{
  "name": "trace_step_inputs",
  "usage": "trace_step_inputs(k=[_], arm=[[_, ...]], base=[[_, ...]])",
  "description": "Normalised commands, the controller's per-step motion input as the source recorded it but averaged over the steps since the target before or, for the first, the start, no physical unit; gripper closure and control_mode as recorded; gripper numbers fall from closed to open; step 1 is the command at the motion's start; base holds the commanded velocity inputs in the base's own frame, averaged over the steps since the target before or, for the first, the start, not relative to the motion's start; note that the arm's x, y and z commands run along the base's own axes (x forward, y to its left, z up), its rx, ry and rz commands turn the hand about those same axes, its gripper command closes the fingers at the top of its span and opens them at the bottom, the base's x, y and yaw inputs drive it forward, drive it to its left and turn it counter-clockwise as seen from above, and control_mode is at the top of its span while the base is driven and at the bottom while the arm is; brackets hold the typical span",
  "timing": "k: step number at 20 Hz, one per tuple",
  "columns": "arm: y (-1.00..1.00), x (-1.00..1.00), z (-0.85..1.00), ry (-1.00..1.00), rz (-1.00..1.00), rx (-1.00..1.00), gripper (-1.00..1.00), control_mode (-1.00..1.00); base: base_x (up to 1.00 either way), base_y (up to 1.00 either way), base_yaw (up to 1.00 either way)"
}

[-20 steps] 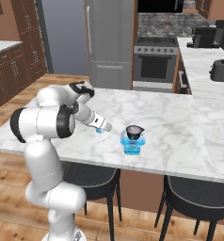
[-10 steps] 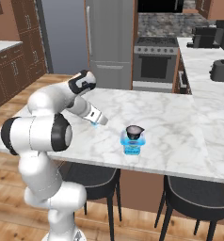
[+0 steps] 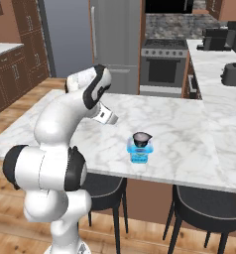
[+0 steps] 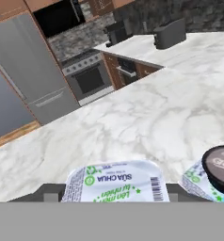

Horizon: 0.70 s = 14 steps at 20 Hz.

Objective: Stack the yogurt containers by placing the smaller containers on top of the larger containers.

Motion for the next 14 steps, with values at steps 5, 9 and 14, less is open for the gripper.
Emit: trace_step_inputs(k=[5, 9, 14], arm=[[0.52, -0.08, 1.00, 0.00, -0.03, -0.01, 1.00, -1.00], [0.70, -0.01, 1.00, 0.00, -0.03, -0.09, 1.00, -1.00], [0.45, -0.15, 1.00, 0.05, -0.04, -0.07, 1.00, -1.00]], base=[[0.00, 0.00, 0.00], [0.00, 0.00, 0.00], [0.00, 0.00, 0.00]])
